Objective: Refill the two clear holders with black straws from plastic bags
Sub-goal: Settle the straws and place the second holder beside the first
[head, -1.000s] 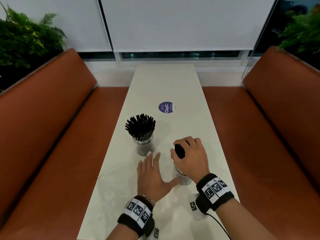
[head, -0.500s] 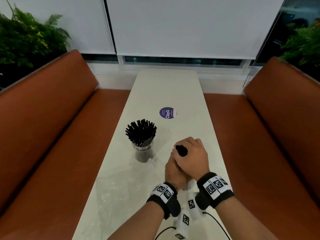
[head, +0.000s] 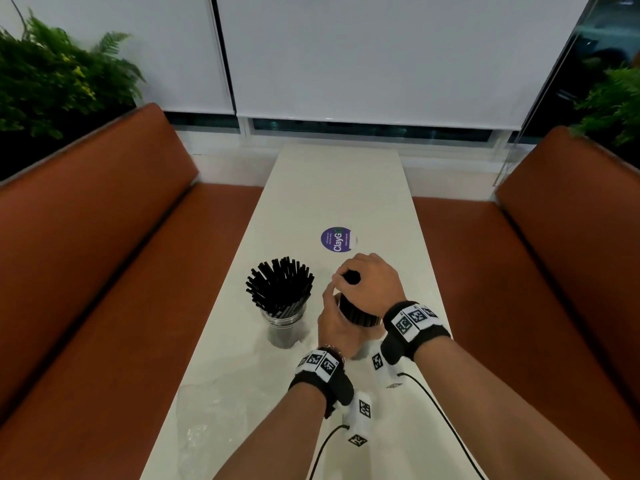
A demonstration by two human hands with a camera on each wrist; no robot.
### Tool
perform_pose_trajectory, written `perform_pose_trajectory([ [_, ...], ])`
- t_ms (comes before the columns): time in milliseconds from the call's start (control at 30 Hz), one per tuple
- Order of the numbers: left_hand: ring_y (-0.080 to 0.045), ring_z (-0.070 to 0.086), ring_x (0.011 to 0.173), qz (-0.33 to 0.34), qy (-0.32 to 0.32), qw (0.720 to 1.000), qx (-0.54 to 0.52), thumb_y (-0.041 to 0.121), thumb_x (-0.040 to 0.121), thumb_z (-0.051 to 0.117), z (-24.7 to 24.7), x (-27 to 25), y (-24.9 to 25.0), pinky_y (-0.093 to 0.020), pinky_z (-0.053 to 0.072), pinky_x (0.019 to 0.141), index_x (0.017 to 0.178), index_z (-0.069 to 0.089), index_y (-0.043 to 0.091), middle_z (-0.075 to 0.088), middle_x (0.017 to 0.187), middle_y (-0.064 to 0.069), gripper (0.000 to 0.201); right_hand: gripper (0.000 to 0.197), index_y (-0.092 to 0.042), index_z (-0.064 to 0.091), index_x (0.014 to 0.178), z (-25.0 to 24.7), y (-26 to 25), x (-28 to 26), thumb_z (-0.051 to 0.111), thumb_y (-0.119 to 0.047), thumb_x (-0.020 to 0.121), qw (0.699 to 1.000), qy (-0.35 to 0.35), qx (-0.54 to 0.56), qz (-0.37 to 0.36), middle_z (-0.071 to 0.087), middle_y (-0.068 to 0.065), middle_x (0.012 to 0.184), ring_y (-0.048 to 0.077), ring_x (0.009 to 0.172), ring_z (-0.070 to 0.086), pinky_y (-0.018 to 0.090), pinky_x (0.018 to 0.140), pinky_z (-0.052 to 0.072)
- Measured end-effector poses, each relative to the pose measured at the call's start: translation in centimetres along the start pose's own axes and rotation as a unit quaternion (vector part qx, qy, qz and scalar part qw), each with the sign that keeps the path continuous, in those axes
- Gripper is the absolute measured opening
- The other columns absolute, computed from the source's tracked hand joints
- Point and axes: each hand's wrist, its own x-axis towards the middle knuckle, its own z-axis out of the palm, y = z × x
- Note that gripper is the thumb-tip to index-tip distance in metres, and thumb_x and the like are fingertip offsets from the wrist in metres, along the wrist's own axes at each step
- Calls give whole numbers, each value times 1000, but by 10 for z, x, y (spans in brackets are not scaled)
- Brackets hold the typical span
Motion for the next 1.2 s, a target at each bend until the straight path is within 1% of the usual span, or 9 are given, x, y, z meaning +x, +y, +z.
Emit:
perform_pose_trajectory([
  [167, -16, 66, 111, -36, 18, 999, -13, 31, 61, 98, 1, 3, 1, -30, 58, 94, 154, 23, 30, 63, 120, 11, 120, 17, -34, 77, 88, -1, 4, 15, 67, -47, 90, 999, -42, 19, -27, 74, -16, 92, 5, 85, 56, 28, 75, 47],
  [267, -4, 69, 94, -39, 20, 999, -21, 24, 64, 98, -2, 1, 8, -4, 52, 56, 153, 25, 28, 64, 126, 6, 115, 17, -35, 77, 88, -1, 5, 18, 67, -49, 90, 998, -59, 15, -34, 73, -17, 91, 6, 88, 60, 29, 79, 51],
  [333, 8, 65, 73, -42, 17, 998, -31, 19, 66, 97, -4, -1, 12, 0, 44, 44, 152, 28, 28, 62, 121, 7, 110, 19, -35, 77, 90, 0, 5, 20, 66, -51, 91, 997, -61, 14, -40, 74, -17, 92, 8, 90, 61, 30, 80, 52],
  [500, -15, 66, 106, -56, 35, 998, -19, 25, 64, 98, -2, -5, 13, -2, 46, 50, 151, 31, 29, 64, 128, 7, 110, 17, -38, 78, 90, -2, 4, 21, 65, -49, 91, 997, -63, 16, -51, 68, -20, 86, 6, 88, 59, 28, 78, 52],
  [633, -8, 57, 107, -54, 1, 997, -47, 9, 74, 94, -10, -18, 20, 5, 43, 50, 161, 20, 23, 48, 148, 8, 114, 17, -38, 79, 94, -4, 4, 19, 66, -49, 92, 996, -63, 15, -58, 71, -17, 91, 7, 88, 57, 27, 78, 50],
  [733, -16, 45, 138, -85, -10, 996, -36, 14, 71, 95, -23, -33, 15, -15, 54, 97, 165, 15, 19, 35, 159, 11, 124, 22, -38, 80, 101, -4, 5, 19, 66, -53, 91, 997, -61, 11, -52, 74, -15, 99, 10, 94, 58, 29, 83, 50],
  [800, -18, 36, 151, -108, -11, 994, -12, 25, 63, 99, -36, -48, 9, -35, 40, 118, 164, 25, 22, 33, 166, 4, 125, 26, -38, 80, 105, -5, 4, 19, 66, -55, 91, 997, -59, 5, -52, 75, -13, 102, 11, 97, 60, 30, 87, 51],
  [1033, -12, 49, 122, -128, 31, 991, -15, 21, 58, 102, -111, -74, -10, -32, 45, 101, 147, 49, 28, 54, 145, 6, 104, 38, -38, 79, 110, -15, -1, 21, 62, -67, 92, 999, -30, 12, -39, 77, -10, 119, 16, 106, 63, 36, 96, 49],
  [1200, -24, 49, 140, -160, 73, 984, 6, 23, 54, 104, -163, -59, -18, -43, 46, 113, 153, 43, 20, 49, 156, -6, 117, 41, -35, 75, 118, -34, -22, 20, 59, -65, 96, 998, 30, 47, -23, 72, -7, 127, 20, 120, 61, 36, 102, 47],
])
